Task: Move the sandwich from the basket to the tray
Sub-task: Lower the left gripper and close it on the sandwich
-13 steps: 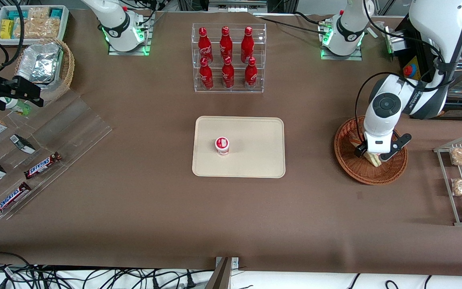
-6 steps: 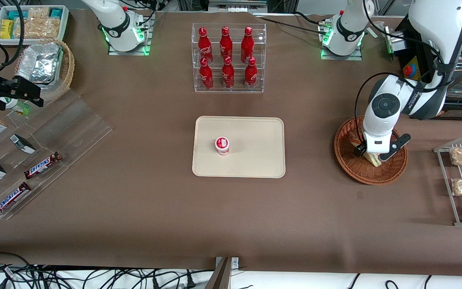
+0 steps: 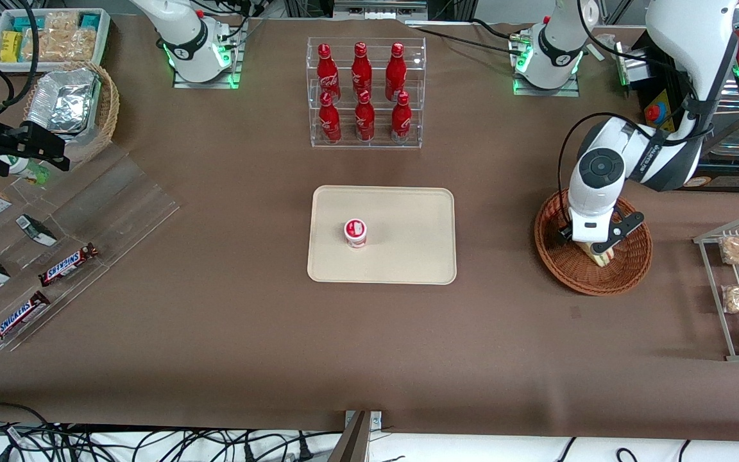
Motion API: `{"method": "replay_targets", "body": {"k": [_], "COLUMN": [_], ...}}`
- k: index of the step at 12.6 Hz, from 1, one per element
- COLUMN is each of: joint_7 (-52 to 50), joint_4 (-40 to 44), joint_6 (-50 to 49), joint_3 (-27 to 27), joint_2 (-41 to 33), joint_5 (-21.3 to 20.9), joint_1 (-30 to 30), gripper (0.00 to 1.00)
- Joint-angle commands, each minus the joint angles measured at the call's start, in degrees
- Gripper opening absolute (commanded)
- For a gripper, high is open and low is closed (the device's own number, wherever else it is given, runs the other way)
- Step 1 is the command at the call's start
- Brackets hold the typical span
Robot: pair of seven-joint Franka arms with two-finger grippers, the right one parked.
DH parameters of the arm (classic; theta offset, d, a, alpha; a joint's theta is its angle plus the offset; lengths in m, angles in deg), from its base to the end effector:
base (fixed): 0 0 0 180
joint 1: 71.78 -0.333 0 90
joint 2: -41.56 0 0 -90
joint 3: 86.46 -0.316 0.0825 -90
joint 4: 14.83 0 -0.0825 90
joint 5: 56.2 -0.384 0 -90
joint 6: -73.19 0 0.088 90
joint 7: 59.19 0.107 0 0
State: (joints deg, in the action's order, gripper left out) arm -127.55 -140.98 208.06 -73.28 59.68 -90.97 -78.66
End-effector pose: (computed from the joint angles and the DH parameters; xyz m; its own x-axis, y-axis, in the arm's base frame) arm 0.5375 -0.0528 0.2295 0.8132 0.5522 0.1839 0.5817 -0.7603 -0.2891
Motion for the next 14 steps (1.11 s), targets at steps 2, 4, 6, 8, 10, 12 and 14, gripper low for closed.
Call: {"method": "replay_targets", "body": {"k": [2,4,6,8,10,12,14], "joint_7": [4.99,5.25,5.16,4.12,2.88,2.88,2.62], "joint_4": [-0.07,0.2,0.2,1.86,2.13,2.04,2.04], "joint_6": [-3.2,-3.12,-2.95,-2.77,-2.51,-2.25,-1.02], "joint_3": [0.36,0.44,0.36,0.36,0.27,0.27,0.27], "joint_2": [-2.48,-2.48,-2.31,-1.87,-1.78,-1.78,-1.43], "joint_5": [1.28,1.36,2.85,3.47,5.66,5.67,5.67], "joint_1": [-0.51,-1.29,-1.3,-1.65,-1.74,-1.74,-1.82], "gripper": [1.0,1.0,1.0,1.0,1.0,1.0,1.0]}}
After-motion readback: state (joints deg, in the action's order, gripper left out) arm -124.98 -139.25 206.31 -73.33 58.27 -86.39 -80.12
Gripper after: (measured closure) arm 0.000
